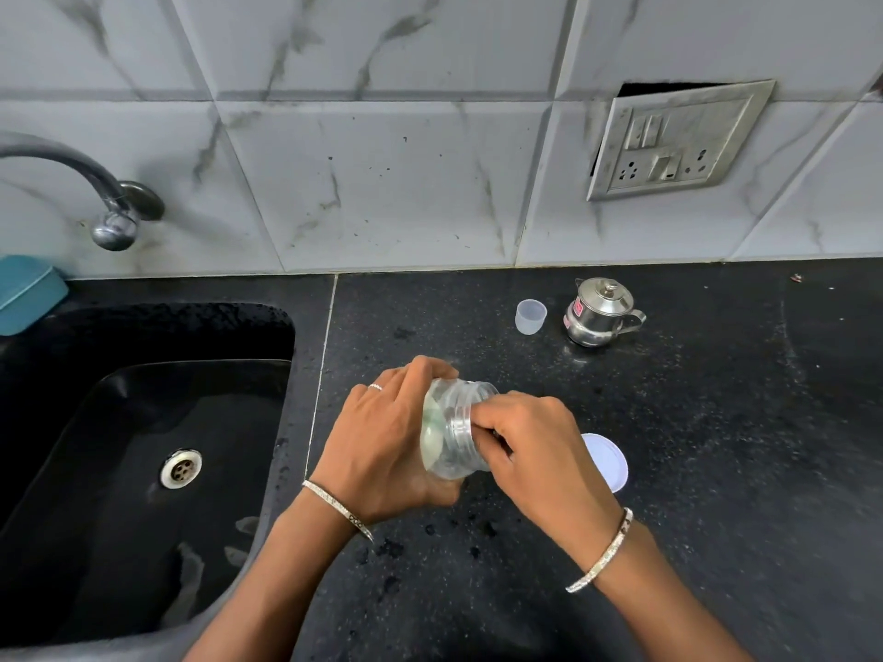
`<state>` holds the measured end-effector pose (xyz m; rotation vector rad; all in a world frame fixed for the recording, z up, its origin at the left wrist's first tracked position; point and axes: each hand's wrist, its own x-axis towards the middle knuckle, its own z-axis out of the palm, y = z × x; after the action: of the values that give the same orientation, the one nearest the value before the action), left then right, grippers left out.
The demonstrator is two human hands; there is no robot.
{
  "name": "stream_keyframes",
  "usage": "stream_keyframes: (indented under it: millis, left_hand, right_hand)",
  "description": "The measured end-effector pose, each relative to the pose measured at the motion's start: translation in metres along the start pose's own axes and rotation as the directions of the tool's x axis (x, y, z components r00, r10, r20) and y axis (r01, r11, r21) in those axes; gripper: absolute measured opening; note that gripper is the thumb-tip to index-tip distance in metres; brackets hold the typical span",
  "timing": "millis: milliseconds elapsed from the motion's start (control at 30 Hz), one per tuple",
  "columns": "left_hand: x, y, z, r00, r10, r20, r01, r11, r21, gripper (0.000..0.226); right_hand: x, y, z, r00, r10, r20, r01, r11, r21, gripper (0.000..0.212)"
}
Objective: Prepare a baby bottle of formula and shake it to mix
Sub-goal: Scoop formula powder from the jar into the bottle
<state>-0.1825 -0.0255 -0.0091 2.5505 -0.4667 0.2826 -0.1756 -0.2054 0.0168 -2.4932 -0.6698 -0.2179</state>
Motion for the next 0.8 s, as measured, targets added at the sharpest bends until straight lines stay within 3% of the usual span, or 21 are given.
stream_keyframes:
  millis: [133, 200, 267, 333, 433, 567, 667, 800]
  left_hand:
    - [0.004, 0.001, -0.002, 0.999, 0.021, 0.044, -0.02, 1.0, -0.013, 0.089]
    - [0.004, 0.0, -0.001, 0.998, 0.012, 0.066, -0.009, 0.999, -0.049, 0.09]
    - [0.004, -0.002, 0.001, 0.997, -0.015, 0.08, 0.023, 0.994, -0.103, 0.091]
    - [0.003, -0.006, 0.002, 0.995, -0.055, 0.083, 0.067, 0.985, -0.161, 0.092]
    - [0.0, -0.011, 0.001, 0.988, -0.134, 0.079, 0.15, 0.953, -0.264, 0.095]
    - [-0.005, -0.017, -0.002, 0.977, -0.196, 0.08, 0.212, 0.896, -0.391, 0.093]
    - [-0.006, -0.021, -0.003, 0.973, -0.22, 0.071, 0.228, 0.866, -0.445, 0.093]
    - [-0.006, -0.019, -0.002, 0.971, -0.233, 0.062, 0.233, 0.845, -0.481, 0.091]
  right_hand:
    - [0.001, -0.003, -0.006, 0.988, 0.055, 0.142, -0.053, 0.998, -0.014, 0.012]
    - [0.0, 0.002, -0.007, 0.967, 0.126, 0.221, -0.146, 0.986, 0.077, 0.012]
    - [0.0, 0.005, -0.008, 0.956, 0.219, 0.195, -0.262, 0.937, 0.232, 0.008]
    - [0.001, 0.008, -0.01, 0.917, 0.341, 0.206, -0.398, 0.801, 0.447, 0.009]
    - [0.001, 0.013, -0.015, 0.842, 0.45, 0.297, -0.516, 0.514, 0.685, 0.013]
    - [0.001, 0.017, -0.025, 0.76, 0.51, 0.403, -0.573, 0.233, 0.786, 0.011]
    - [0.002, 0.019, -0.03, 0.741, 0.521, 0.424, -0.574, 0.164, 0.802, 0.014]
    - [0.003, 0.023, -0.031, 0.759, 0.526, 0.384, -0.544, 0.188, 0.818, 0.02]
